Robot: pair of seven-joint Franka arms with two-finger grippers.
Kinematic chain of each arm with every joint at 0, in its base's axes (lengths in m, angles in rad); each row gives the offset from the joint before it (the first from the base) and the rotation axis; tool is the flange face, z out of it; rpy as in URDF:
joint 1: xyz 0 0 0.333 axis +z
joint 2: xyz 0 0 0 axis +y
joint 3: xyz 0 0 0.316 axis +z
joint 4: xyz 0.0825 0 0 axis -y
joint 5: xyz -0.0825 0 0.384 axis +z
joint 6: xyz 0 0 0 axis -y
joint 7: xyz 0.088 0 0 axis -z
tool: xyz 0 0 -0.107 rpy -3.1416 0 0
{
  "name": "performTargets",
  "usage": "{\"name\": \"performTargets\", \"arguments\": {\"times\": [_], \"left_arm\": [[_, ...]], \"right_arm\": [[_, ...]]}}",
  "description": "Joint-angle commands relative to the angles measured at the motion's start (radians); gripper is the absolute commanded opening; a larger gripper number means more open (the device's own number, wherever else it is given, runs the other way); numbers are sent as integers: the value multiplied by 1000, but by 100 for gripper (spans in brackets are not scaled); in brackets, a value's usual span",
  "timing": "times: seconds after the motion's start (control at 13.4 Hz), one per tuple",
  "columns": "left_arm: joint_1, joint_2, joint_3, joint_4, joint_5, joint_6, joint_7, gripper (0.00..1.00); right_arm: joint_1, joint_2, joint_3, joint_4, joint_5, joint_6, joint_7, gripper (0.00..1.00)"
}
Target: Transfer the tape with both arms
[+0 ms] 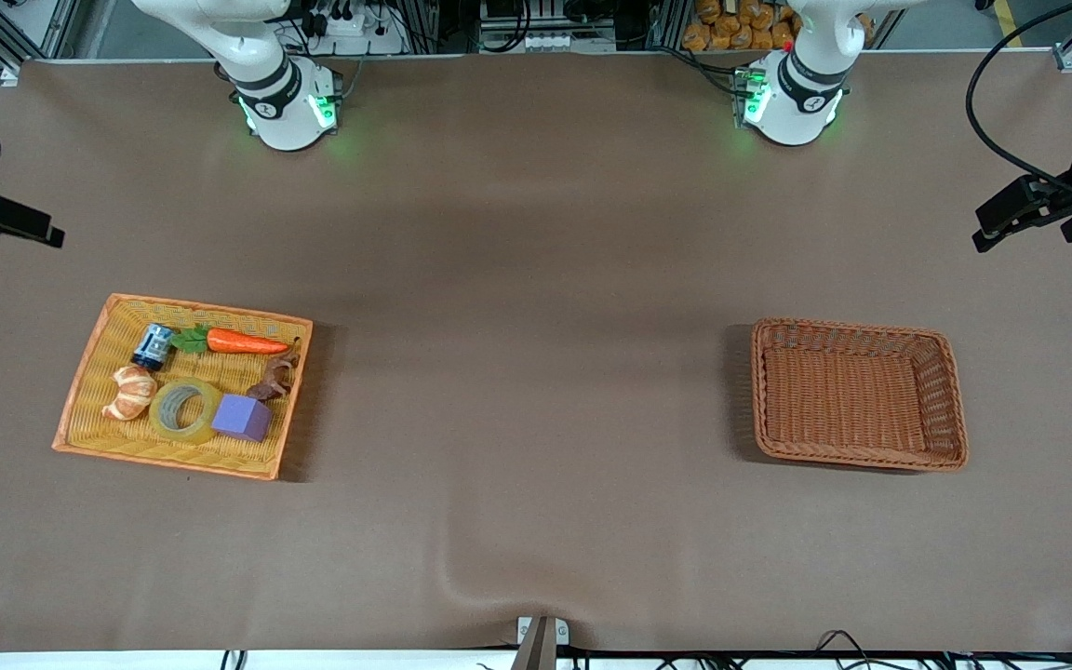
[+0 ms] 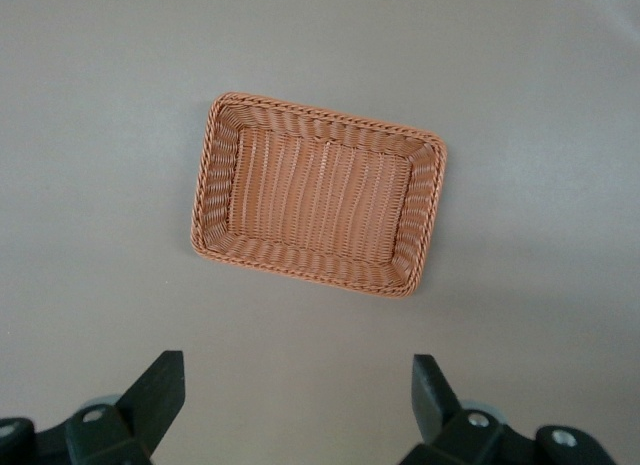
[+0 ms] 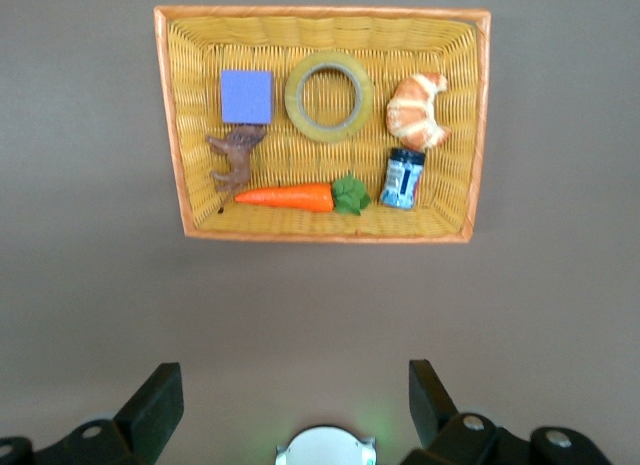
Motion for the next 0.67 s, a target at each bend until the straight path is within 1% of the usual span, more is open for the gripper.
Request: {"name": "performTargets", "arguments": {"times": [0.0,0.15,0.22,0.3,0.37,0.45,0.6], "left_arm": [[2,0,-3,-1,10,11,19,100],[2,0,-3,-3,10,22,19,100],[2,1,-3,-6,10,31,19,100],[2,0,-3,-15,10,36,19,100],[2,0,-3,-23,10,43,19,100],[2,-2,-3,-24,10,45,19,100],[2,0,-3,-30,10,45,19,100]], "right_arm": [[-4,79,8,-66,24,159,-64,100],[2,94,7,-190,32,368,-147,100],[1,125,8,-230,34,446,-200,100],[-4,165,8,-255,35,503,-304,100],[-11,220,8,-257,46,559,-373,100],[-10,263,8,-257,78,593,-420,100],[5,339,8,-257,86,669,-501,100]]}}
